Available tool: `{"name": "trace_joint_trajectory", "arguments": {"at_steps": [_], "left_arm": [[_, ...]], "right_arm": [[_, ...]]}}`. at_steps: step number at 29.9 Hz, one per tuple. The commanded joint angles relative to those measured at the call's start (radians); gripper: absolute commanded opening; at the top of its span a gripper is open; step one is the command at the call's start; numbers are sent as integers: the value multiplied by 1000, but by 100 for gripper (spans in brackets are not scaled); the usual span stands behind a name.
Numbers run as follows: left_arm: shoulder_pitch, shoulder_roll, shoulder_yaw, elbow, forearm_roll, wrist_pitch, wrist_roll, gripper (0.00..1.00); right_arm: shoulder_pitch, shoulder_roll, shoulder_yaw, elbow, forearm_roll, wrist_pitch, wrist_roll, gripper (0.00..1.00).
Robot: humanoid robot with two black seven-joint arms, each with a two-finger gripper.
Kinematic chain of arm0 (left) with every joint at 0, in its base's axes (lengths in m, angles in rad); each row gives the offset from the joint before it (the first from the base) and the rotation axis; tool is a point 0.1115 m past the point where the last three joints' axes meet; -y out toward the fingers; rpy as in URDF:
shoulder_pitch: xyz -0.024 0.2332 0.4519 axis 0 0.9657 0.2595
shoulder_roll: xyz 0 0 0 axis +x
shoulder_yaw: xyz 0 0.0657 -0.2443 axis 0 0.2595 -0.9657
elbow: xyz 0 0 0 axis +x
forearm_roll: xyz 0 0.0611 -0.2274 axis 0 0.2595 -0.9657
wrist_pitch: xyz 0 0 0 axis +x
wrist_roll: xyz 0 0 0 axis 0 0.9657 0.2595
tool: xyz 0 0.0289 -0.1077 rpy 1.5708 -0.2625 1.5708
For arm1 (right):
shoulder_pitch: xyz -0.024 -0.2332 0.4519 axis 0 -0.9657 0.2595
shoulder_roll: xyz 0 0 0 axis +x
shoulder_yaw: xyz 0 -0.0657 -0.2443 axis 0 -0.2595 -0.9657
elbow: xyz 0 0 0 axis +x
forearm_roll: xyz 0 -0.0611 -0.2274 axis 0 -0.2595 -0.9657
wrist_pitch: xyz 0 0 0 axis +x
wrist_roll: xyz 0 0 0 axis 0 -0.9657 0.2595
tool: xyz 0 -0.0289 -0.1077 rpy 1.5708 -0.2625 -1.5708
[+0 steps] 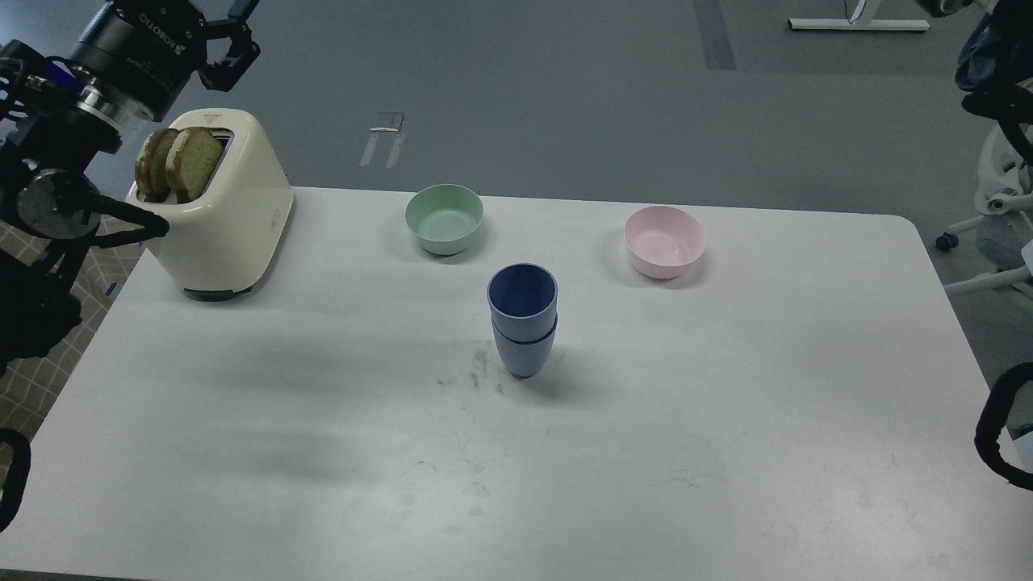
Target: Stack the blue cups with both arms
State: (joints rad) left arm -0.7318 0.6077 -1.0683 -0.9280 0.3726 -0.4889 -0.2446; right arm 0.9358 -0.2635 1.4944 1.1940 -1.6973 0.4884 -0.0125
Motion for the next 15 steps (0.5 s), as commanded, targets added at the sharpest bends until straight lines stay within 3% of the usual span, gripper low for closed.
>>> {"name": "trace_joint_trajectory", "arguments": {"at_steps": [1,12,14,15], "left_arm": [[11,1,-1,21,-3,0,4,98],[12,1,1,58,-3,0,8,98],[14,0,-2,60,-7,0,22,98],[14,-2,-10,60,-11,0,54,98]], "right_arm": [[-37,-6,44,-45,115,0,0,100],[-152,-51,58,-217,657,0,-1,100],[-155,-63,58,-240,703,0,0,100],[-156,-74,58,-261,744,0,2,100]]}}
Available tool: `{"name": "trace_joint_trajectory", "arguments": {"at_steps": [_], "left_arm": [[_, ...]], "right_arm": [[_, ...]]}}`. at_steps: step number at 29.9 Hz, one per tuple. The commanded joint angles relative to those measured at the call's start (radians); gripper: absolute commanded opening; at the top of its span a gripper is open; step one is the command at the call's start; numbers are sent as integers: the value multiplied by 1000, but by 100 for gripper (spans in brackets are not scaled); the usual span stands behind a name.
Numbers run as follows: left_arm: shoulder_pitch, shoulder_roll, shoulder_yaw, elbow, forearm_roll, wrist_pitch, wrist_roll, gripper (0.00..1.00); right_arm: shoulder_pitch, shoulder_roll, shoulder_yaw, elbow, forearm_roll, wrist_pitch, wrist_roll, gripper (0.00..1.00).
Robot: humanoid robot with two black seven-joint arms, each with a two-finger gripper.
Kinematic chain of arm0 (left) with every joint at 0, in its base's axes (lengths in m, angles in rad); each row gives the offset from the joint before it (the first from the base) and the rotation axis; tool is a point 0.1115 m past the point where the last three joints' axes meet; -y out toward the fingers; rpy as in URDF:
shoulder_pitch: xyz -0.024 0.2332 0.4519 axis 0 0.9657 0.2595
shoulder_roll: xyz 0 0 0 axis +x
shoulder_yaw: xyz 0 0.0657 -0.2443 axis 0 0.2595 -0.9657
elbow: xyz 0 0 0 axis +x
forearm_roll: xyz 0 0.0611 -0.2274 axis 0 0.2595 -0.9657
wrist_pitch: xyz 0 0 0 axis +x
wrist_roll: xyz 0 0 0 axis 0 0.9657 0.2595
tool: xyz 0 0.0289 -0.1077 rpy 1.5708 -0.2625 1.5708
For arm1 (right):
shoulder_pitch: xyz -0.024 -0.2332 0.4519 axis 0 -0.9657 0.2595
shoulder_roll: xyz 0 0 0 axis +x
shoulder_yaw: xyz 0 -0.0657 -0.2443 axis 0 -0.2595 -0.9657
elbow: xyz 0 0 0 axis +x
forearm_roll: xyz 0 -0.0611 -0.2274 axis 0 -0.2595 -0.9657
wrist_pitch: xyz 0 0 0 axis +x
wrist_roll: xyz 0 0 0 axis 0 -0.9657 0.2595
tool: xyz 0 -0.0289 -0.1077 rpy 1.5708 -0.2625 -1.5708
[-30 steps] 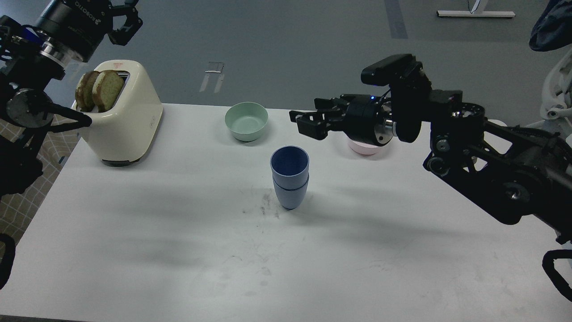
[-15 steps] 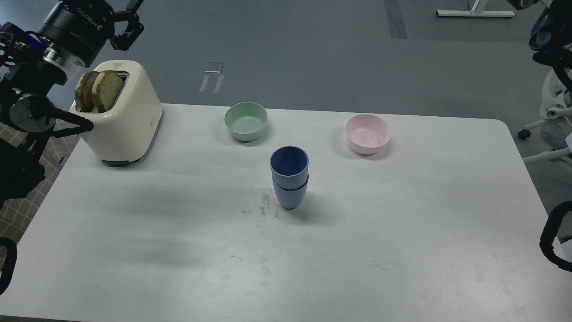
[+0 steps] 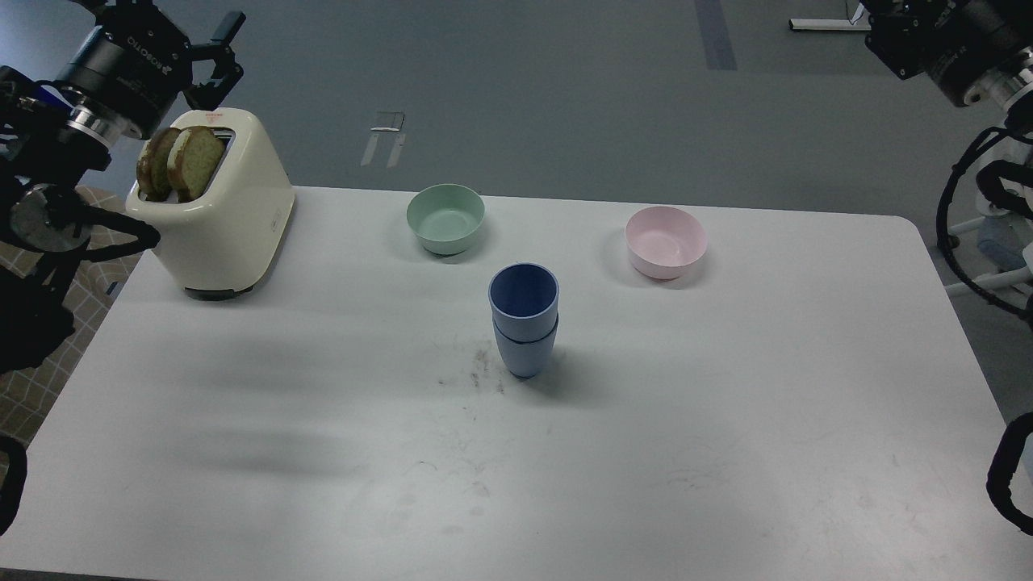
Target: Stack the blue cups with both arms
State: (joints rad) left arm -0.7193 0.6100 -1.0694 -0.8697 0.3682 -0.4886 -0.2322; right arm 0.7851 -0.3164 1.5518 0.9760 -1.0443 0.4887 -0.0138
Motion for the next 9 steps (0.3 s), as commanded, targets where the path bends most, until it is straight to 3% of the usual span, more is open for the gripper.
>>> {"name": "trace_joint_trajectory", "arguments": {"at_steps": [1,3,9], "left_arm": [[3,-15,-14,1,-9,0,83,98],[3,-36,-17,1,-12,0,122,98],[3,-75,-49,15,-20,0,126,98]], "right_arm": [[-13,-27,1,-59,128,0,3,100],[-24,-29,1,-66,176,0,3,100],[-47,-26,22,-57,257,0,3,100]]}}
